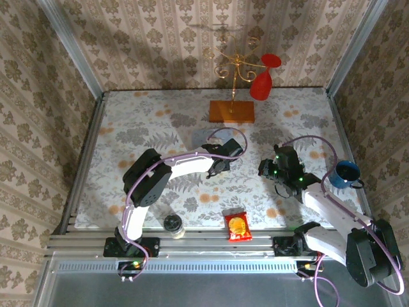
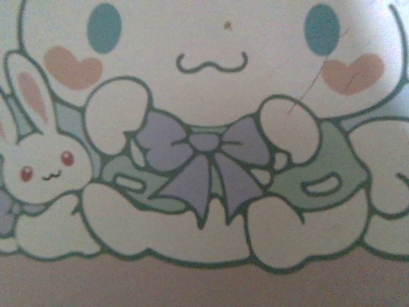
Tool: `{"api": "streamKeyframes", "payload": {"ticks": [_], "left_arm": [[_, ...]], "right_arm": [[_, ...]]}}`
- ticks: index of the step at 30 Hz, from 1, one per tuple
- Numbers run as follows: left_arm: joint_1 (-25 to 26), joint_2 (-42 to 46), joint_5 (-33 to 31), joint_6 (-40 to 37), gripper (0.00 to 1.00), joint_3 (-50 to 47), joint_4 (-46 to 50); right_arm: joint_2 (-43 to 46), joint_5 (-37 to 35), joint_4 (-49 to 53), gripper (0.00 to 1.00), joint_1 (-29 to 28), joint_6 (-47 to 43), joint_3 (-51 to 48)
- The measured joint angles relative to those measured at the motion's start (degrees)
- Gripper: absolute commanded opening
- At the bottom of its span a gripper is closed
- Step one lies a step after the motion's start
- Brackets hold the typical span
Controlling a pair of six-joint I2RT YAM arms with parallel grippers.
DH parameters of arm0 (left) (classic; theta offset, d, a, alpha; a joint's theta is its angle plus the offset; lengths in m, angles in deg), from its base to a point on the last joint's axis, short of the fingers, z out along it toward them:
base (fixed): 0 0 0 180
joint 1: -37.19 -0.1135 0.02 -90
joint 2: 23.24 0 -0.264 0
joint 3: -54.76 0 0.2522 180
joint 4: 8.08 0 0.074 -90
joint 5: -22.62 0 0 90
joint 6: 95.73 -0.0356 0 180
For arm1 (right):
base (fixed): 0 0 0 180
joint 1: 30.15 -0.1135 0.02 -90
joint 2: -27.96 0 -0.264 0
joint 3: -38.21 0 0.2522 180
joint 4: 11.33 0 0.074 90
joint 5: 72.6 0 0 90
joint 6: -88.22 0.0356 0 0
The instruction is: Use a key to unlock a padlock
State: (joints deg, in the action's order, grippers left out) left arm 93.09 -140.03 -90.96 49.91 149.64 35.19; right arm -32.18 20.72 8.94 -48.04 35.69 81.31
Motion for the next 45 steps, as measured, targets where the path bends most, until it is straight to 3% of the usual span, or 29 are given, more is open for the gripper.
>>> {"api": "streamKeyframes", "payload": {"ticks": [13, 28, 33, 45], "left_arm": [[0.35, -1.25, -0.90, -0.35, 0.45, 0.02, 0.02], [0.37, -1.75, -1.64, -0.92, 0.13, 0.02, 0.04], [-0.22, -0.70, 2.40, -0.76, 0.00, 0.02, 0.39], [-3.91, 3.39, 15.72, 0.11, 0.00, 6.32, 7.43]], "right_arm": [[0.20, -0.02, 0.00, 0.00, 0.00, 0.00, 0.00], [0.39, 0.00, -0.28, 0.00, 0.00, 0.00, -0.81], [1.31, 1.05, -2.54, 0.00, -0.33, 0.02, -4.22], [0.79, 7.54, -20.87, 0.00, -8.76, -1.44, -12.57]]}}
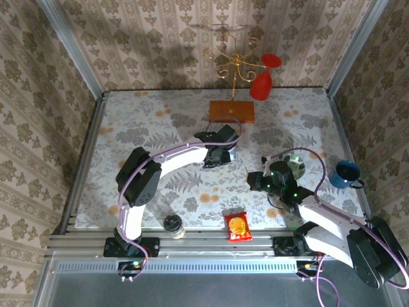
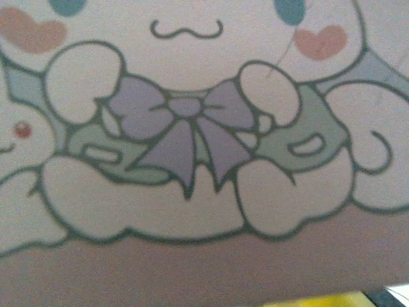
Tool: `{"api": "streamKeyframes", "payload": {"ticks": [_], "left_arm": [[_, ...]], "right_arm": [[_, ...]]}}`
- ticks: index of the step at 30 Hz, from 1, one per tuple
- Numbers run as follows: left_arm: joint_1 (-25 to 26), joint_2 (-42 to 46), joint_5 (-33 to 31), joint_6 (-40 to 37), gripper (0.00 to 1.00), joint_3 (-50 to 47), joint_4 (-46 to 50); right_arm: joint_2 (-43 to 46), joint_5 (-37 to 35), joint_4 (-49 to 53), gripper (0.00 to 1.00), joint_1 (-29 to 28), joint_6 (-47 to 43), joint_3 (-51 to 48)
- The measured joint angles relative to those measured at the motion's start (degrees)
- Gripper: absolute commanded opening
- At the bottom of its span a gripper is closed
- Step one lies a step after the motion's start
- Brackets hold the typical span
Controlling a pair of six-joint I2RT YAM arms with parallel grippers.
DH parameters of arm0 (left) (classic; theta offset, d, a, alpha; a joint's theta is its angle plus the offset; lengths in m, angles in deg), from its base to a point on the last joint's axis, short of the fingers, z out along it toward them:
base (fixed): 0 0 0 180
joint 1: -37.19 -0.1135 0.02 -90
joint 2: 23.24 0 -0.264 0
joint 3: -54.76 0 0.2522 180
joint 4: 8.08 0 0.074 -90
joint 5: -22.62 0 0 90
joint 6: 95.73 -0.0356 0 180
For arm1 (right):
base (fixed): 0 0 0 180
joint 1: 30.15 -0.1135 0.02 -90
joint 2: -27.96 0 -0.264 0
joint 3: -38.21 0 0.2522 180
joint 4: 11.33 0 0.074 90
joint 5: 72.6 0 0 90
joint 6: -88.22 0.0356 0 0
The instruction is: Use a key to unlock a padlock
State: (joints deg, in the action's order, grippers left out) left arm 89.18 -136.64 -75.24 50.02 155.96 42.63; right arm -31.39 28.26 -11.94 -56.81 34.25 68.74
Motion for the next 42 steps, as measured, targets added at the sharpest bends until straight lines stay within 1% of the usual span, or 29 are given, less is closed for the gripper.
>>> {"api": "streamKeyframes", "payload": {"ticks": [5, 9, 17, 27, 32, 42], "left_arm": [[-0.63, 1.62, 3.58, 0.72, 0.00, 0.74, 1.51], [-0.72, 2.34, 4.50, 0.81, 0.00, 0.74, 1.73], [-1.49, 3.98, 6.88, 1.66, 0.00, 0.74, 1.81], [-2.67, 3.98, 9.01, 4.26, 0.00, 0.28, 0.33], [-2.91, 3.98, 9.44, 5.20, 0.00, -0.37, -0.50], [-3.02, 3.98, 9.84, 6.40, 0.00, -0.81, -1.53]], "right_arm": [[-4.42, 4.11, -9.03, 0.00, -0.68, -1.29, -0.50], [-9.44, 7.93, -14.80, 0.00, -0.68, -1.64, -0.31], [-16.87, 12.13, -20.52, 0.00, -0.68, -1.84, 2.91], [-27.41, 13.64, -31.91, 0.00, -0.94, -1.60, 3.15], [-28.61, 13.62, -36.20, 0.00, -1.29, -1.62, 3.10], [-30.77, 13.64, -38.53, 0.00, -1.38, -1.62, 3.10]]}}
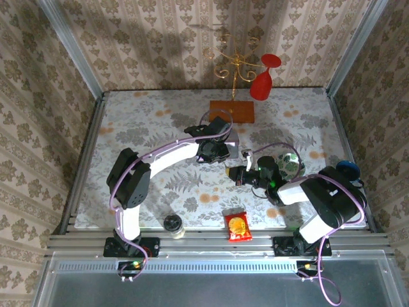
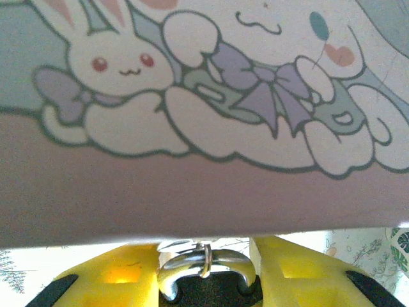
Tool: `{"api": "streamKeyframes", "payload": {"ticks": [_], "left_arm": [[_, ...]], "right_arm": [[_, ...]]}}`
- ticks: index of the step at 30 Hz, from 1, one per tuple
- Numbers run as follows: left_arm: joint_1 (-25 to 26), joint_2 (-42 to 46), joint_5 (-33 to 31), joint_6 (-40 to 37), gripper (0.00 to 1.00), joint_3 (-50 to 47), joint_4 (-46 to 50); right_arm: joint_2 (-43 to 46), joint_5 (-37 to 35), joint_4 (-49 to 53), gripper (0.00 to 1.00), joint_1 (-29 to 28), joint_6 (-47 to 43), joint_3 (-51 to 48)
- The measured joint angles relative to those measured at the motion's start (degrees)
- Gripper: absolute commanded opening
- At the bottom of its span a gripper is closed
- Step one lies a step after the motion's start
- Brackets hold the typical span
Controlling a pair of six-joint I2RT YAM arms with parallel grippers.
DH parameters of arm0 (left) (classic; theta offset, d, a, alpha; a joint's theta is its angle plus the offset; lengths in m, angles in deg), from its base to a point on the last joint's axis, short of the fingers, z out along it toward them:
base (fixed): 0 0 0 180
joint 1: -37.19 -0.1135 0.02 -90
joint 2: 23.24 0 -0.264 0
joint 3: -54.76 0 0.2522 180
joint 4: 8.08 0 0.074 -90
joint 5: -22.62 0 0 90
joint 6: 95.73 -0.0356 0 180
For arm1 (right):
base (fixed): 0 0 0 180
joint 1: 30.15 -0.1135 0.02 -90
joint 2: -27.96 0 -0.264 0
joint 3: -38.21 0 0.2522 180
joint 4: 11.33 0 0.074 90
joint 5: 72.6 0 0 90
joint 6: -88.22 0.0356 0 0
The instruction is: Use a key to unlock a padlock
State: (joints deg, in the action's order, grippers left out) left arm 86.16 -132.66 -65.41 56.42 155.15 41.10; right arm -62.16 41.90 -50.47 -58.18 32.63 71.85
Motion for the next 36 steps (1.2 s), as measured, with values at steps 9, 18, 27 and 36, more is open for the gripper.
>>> {"api": "streamKeyframes", "payload": {"ticks": [9, 18, 27, 36], "left_arm": [[0.00, 0.00, 0.44, 0.07, 0.00, 0.00, -0.33], [-0.28, 0.00, 0.90, 0.07, 0.00, -0.04, -0.33], [-0.33, -0.02, 1.07, 0.07, 0.00, -0.26, -0.33], [-0.59, -0.02, 1.27, 0.07, 0.00, -0.37, -0.31]], "right_arm": [[-0.04, -0.02, -1.05, 0.00, -0.04, 0.00, 0.00], [-0.85, 0.00, -2.12, 0.00, -0.15, 0.00, 0.00], [-1.64, 0.00, -2.82, 0.00, -0.42, -0.02, 0.11], [-1.77, -0.09, -2.62, 0.00, -0.96, -0.15, 0.44]]}}
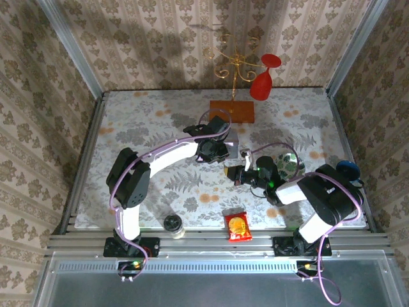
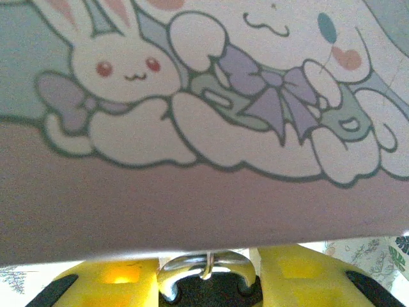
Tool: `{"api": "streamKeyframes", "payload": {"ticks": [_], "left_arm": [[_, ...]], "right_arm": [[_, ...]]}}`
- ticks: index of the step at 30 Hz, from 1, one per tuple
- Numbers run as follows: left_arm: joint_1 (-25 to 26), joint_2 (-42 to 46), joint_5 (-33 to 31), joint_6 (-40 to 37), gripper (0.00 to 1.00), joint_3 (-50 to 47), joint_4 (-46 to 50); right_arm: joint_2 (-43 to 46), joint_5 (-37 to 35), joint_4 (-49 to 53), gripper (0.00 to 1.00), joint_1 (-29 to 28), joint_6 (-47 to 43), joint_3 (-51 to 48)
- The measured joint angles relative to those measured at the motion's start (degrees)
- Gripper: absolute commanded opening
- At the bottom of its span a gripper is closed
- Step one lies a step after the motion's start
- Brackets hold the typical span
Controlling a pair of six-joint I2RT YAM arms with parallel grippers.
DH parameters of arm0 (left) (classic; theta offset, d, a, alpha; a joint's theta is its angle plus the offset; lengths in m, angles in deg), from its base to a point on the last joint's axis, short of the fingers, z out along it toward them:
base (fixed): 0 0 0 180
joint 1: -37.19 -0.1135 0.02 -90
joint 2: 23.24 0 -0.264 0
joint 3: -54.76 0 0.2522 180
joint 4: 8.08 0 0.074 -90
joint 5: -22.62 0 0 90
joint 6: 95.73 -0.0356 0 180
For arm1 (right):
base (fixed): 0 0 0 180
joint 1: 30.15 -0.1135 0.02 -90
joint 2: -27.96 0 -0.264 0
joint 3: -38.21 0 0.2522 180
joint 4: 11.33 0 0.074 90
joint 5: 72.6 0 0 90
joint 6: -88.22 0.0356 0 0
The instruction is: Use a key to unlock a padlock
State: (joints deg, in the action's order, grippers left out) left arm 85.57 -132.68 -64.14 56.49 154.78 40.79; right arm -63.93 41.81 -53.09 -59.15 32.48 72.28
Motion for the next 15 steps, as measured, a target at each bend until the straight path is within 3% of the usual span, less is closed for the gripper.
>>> {"api": "streamKeyframes", "payload": {"ticks": [15], "left_arm": [[-0.07, 0.00, 0.04, 0.20, 0.00, -0.37, 0.00]], "right_arm": [[0.00, -0.55, 1.16, 0.00, -0.59, -0.79, 0.35]]}}
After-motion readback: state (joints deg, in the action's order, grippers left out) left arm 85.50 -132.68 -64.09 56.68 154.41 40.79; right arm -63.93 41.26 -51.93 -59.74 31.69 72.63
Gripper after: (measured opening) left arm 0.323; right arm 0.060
